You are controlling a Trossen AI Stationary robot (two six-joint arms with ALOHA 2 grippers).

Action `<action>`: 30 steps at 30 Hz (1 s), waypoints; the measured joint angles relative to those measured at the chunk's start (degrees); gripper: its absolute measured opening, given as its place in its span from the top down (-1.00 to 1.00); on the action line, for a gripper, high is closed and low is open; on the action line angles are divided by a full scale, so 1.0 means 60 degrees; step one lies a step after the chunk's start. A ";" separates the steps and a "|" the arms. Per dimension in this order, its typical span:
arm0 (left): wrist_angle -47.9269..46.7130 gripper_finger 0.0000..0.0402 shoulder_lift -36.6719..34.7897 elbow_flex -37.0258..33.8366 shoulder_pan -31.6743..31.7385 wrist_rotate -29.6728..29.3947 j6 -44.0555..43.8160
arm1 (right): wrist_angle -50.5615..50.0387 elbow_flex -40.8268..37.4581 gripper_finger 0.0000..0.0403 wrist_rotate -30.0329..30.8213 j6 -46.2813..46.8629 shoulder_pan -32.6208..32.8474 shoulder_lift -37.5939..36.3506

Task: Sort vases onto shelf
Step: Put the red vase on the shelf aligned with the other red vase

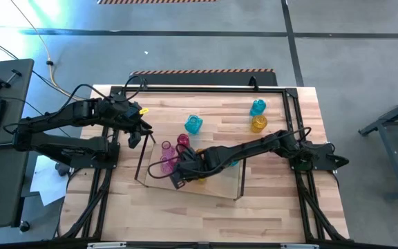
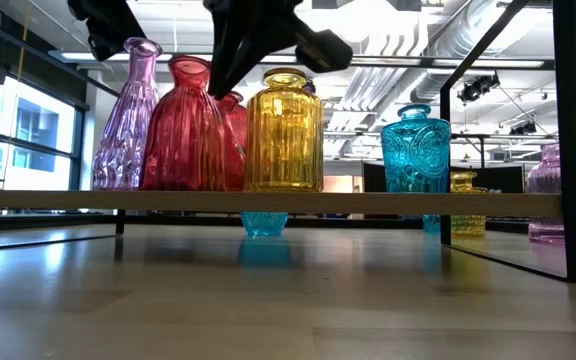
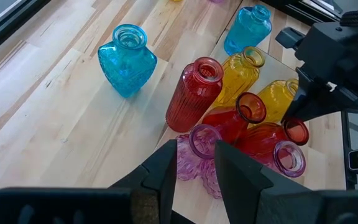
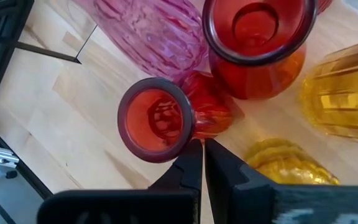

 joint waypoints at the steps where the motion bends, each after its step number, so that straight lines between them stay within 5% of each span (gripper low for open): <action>1: 0.0000 0.51 0.0000 0.0000 0.0000 0.0000 0.0003 | 0.0000 0.0000 1.00 0.0026 -0.0019 -0.0020 0.0000; 30: 0.0000 0.51 0.0000 0.0000 -0.0002 0.0001 0.0029 | 0.0845 0.0000 1.00 -0.0259 0.0845 0.0377 0.0000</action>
